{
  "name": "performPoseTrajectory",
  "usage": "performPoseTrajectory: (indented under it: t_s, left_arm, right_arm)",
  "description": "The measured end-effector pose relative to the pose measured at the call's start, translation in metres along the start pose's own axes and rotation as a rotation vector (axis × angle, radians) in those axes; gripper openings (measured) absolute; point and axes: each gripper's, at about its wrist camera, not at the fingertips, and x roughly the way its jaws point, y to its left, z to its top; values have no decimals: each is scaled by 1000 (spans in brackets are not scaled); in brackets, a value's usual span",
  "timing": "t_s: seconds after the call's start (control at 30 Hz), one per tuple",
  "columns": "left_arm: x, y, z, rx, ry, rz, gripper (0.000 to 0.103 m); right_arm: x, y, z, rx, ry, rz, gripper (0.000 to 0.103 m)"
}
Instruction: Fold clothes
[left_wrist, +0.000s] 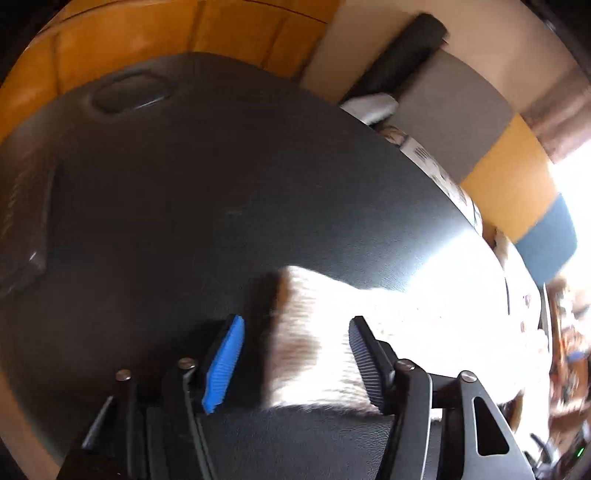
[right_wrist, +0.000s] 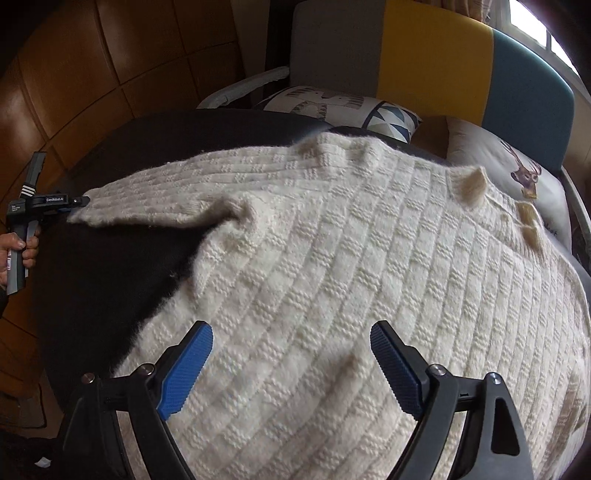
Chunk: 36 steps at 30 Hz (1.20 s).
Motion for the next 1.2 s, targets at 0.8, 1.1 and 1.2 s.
performPoseTrajectory:
  t_s: [0.8, 1.1, 1.2]
  left_arm:
    - [9, -28, -8, 173, -174, 454, 10]
    - [2, -16, -5, 112, -153, 460, 14]
    - [-12, -19, -6, 85, -181, 468, 17]
  right_arm:
    - [110, -55, 121, 63, -22, -68, 99]
    - [82, -52, 115, 53, -22, -28, 100]
    - [52, -48, 91, 36, -45, -6, 100]
